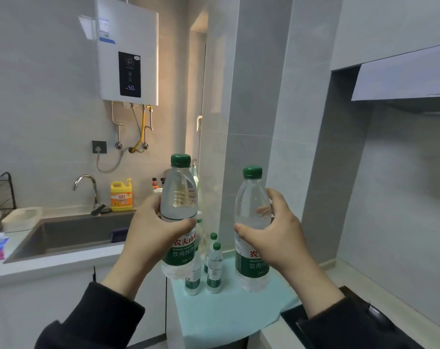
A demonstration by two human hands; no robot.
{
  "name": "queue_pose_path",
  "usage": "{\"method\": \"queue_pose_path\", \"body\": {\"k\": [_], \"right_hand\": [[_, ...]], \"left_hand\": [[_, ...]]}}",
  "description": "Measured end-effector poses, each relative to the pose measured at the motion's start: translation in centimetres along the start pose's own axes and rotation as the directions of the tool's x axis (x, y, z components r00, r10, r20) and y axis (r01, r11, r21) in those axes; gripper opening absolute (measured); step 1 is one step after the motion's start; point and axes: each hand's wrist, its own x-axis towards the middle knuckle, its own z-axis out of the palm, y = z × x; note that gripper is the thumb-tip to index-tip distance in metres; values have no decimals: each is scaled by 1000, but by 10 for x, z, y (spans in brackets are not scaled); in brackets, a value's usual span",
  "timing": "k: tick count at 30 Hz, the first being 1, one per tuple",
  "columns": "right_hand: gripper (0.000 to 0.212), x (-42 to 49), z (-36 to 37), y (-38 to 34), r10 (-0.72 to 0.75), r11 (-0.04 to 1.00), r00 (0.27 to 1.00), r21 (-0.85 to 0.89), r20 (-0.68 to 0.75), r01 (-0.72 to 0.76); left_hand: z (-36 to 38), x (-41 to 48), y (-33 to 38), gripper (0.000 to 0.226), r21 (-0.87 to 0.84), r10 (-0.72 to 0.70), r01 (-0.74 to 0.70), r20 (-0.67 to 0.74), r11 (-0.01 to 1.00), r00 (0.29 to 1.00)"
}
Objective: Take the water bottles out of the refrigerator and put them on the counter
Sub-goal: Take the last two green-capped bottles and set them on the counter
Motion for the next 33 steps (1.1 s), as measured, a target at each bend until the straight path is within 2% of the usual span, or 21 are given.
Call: {"method": "queue_pose_path", "body": {"k": [3,6,8,12,17,22,28,33], "right_hand": [[84,29,18,40,77,997,997,19,24,-77],[55,57,41,89,137,990,988,22,73,-139],[50,76,60,126,159,986,981,32,116,-163],[65,94,105,200,178,981,961,44,212,-191],[70,86,167,292,262,959,908,18,328,-283],[84,63,224,350,335,938,861,-53,384,-341],[78,43,266,384,388,918,850,-69,356,-390],[72,34,277,400,403,912,844,-79,354,-402]], "left_hand": [[23,28,-38,64,30,-37,38,-18,999,999],[49,49,-81,71,65,-97,99,-36,993,995],[68,63,-116,68,82,-139,142,-43,986,989],[93,74,-192,65,121,-209,216,-70,969,975],[114,72,-295,64,192,-344,356,-92,915,934],[119,63,-369,61,257,-451,458,-90,851,888],[118,59,-417,59,274,-518,522,-95,808,850],[121,58,-441,57,290,-529,523,-63,801,846]]}}
